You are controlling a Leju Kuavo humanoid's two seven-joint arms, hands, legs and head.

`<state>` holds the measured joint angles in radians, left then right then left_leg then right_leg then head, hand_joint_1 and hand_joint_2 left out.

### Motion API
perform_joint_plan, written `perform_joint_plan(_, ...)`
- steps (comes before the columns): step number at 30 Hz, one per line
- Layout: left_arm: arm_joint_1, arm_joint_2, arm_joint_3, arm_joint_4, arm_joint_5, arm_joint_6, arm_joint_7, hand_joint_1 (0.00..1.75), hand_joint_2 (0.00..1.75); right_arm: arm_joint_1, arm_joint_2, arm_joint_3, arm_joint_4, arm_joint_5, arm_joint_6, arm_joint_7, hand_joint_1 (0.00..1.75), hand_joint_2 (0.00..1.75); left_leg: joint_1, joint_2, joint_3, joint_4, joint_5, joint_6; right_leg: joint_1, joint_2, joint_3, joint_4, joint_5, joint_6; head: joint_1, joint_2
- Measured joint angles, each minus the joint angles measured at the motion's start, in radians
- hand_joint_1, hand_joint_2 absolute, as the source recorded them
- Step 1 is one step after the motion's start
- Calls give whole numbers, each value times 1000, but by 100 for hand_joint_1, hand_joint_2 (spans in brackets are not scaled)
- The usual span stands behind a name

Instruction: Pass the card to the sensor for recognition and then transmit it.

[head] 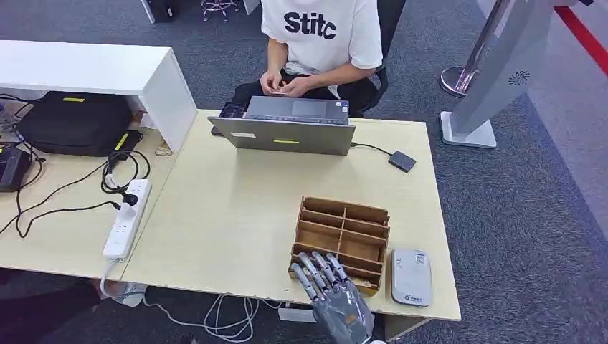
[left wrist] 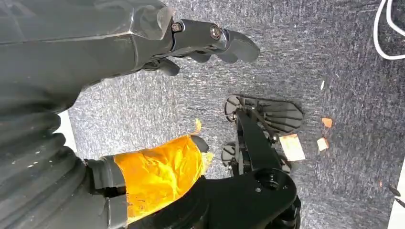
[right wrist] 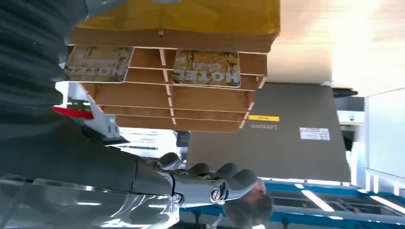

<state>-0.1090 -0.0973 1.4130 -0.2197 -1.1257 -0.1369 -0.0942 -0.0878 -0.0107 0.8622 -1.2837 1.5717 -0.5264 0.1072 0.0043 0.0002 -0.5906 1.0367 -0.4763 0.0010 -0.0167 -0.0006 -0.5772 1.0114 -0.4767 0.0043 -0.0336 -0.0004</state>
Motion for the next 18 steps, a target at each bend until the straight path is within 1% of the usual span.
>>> perform_joint_plan(18, 0, -4, 0, 0, 9, 4, -1, 0, 175, -11, 0, 32, 28, 0, -10, 2, 0, 175, 0, 0, 0, 0, 0, 0, 0, 0, 0, 0, 0, 0, 0, 0)
